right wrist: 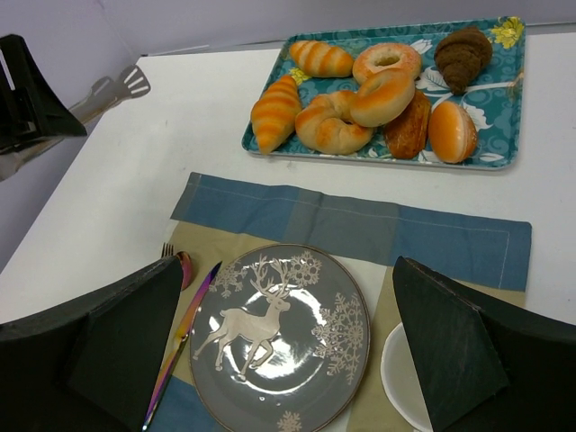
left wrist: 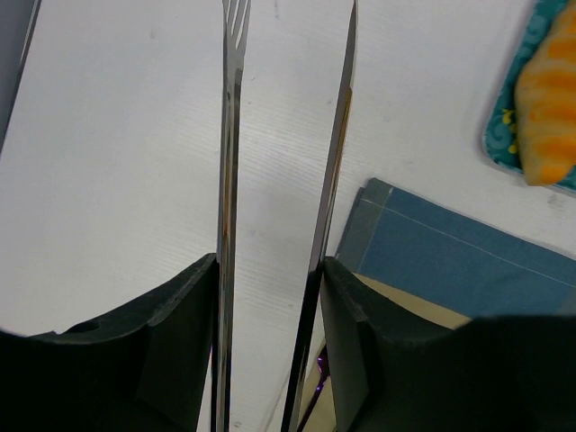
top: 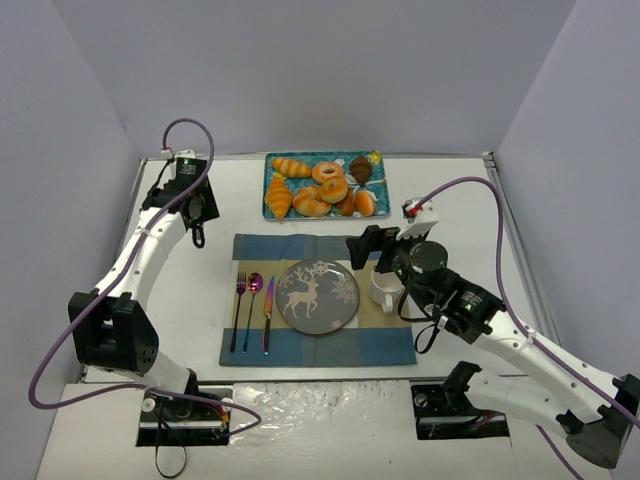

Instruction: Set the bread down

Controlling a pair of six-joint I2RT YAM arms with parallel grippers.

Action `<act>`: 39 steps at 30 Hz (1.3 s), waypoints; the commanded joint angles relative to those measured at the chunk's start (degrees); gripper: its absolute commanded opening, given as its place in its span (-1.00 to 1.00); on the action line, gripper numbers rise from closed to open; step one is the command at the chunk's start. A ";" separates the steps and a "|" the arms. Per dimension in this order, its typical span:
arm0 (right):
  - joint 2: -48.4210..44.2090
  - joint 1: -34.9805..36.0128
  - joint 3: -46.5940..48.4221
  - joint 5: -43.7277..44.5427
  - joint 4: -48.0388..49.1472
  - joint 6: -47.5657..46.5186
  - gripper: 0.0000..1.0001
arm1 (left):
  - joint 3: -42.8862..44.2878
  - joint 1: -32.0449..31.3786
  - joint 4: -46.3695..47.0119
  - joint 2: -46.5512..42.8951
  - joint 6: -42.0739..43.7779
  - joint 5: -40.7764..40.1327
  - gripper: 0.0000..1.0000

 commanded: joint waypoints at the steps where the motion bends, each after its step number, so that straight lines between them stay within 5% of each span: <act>1: -1.78 -0.20 2.76 2.49 2.33 0.88 1.00 | 7.32 -2.89 -0.77 -3.48 2.13 -1.55 -0.16; 39: -9.51 -0.27 8.34 13.61 -13.64 2.31 1.00 | 36.17 -27.48 -6.33 20.47 9.88 2.25 -0.04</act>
